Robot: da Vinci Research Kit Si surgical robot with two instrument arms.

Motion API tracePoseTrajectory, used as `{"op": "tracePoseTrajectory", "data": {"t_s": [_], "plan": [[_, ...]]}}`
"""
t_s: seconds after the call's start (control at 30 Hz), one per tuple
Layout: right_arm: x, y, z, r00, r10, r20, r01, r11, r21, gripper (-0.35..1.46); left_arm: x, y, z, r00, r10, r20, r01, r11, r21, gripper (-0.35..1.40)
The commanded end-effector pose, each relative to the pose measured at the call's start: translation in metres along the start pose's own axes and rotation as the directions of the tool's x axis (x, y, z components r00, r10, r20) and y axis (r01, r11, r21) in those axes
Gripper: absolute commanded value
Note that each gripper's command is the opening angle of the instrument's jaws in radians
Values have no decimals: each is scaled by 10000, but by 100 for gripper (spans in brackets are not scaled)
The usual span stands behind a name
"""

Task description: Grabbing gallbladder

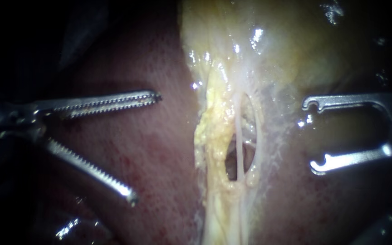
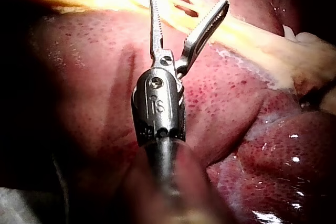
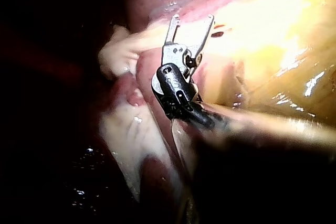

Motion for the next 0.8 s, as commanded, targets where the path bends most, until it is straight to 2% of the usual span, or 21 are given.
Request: {"op": "tracePoseTrajectory", "data": {"t_s": [0.03,0.2,0.33,0.43,0.5,0.53,0.6,0.7,0.8], "plan": [[0,0,0,10000,-1,1,1,10000,-3,53,0,0,0,10000,1,3,-1,10000,4,95],[1,-1,0,10000,-3,0,3,10000,0,53,-4,2,-1,10000,-23,16,23,10000,14,98],[1,-1,0,10000,-6,-1,6,10000,3,53,-9,-1,-9,9992,-399,13,399,9992,-39,98],[1,-1,0,10000,-7,-1,7,10000,3,53,-9,-5,-13,9960,-757,-478,754,9971,-92,95],[1,-1,0,10000,-8,-1,8,10000,4,53,-8,-4,-12,9891,-1063,-1015,1052,9943,-156,93],[1,-2,0,10000,-8,-1,8,10000,5,53,-8,-3,-11,9865,-1126,-1192,1115,9936,-160,91],[0,-2,-1,10000,-9,-1,9,10000,5,53,-7,0,-6,9823,-1307,-1340,1288,9914,-232,91],[0,-1,0,10000,-71,2,71,10000,2,53,-6,3,2,9794,-1487,-1369,1460,9888,-300,85],[-1,-2,0,10000,-21,0,21,10000,7,53,-5,9,12,9659,-1971,-1678,1899,9801,-577,80]]}}
